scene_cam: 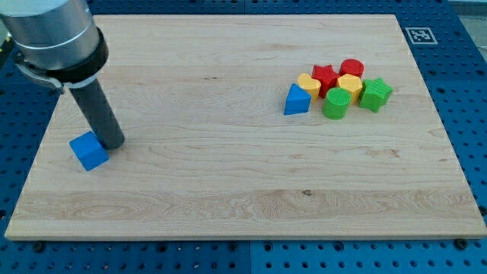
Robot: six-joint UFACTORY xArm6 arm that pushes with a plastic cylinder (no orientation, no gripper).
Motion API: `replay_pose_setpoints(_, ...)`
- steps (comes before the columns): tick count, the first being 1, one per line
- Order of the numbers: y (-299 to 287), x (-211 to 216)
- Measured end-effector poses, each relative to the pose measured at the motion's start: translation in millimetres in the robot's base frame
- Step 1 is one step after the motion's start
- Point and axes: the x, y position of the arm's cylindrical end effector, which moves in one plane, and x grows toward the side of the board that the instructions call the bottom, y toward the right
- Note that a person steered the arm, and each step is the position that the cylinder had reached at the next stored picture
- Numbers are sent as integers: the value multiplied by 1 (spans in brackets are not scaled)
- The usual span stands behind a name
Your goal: Move the blue cube slightly down
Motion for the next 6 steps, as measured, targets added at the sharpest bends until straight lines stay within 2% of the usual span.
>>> replay_pose_setpoints(1,-8,-23)
replay_pose_setpoints(3,-8,-24)
replay_pose_setpoints(5,-34,-16)
replay_pose_setpoints(6,-34,11)
